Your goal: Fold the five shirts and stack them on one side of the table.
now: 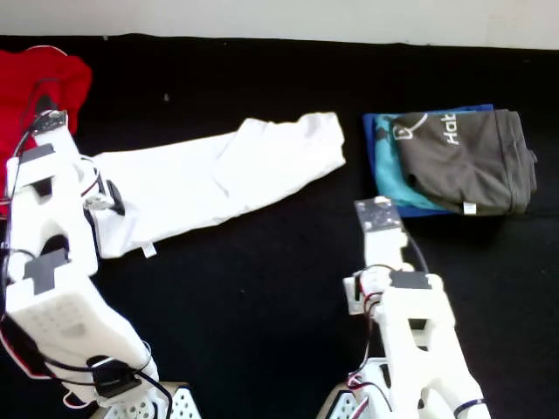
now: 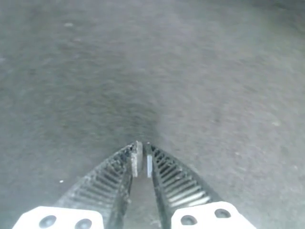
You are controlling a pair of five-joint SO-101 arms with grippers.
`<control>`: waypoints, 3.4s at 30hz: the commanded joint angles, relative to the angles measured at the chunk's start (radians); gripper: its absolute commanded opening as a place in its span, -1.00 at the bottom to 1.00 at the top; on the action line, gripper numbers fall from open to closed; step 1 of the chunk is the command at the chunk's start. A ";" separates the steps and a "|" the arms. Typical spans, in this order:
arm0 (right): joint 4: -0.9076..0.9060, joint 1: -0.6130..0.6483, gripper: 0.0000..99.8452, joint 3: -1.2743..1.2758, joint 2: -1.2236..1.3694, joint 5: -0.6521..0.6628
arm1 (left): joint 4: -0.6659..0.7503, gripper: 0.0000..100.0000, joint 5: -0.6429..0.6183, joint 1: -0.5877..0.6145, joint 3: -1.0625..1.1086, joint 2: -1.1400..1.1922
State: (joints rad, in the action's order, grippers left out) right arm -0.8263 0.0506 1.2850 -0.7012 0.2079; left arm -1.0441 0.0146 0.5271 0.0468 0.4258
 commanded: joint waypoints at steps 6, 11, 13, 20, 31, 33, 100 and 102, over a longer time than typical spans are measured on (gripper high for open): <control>0.016 -0.113 -0.94 0.005 -0.013 0.012 | -0.210 -0.59 -0.021 -0.081 -0.298 0.222; 0.113 -0.114 -0.94 0.104 -0.021 0.012 | -0.330 -0.86 -0.017 -0.054 -0.440 0.325; 0.174 -0.114 -0.94 0.165 -0.021 0.012 | -0.362 -0.98 -0.017 -0.027 -0.484 0.348; 0.177 -0.114 -0.94 0.179 -0.021 0.012 | -0.491 -0.98 0.086 0.105 -0.622 0.358; 0.177 -0.114 -0.94 0.180 -0.021 0.012 | -0.724 -0.98 0.272 0.194 -0.848 0.351; 0.177 -0.114 -0.94 0.180 -0.021 0.012 | -0.726 -0.98 0.269 0.165 -0.834 0.303; 0.191 -0.114 -0.94 0.182 -0.021 0.008 | -0.434 -0.98 0.046 -0.763 -0.820 0.334; 0.191 -0.114 -0.94 0.182 -0.021 0.008 | -0.385 -0.98 0.046 -0.783 -0.825 0.369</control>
State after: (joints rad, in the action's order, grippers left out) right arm -0.6544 -0.0568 1.4446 -0.7227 0.2094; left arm -1.4845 0.0499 -0.2279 -0.7695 0.7818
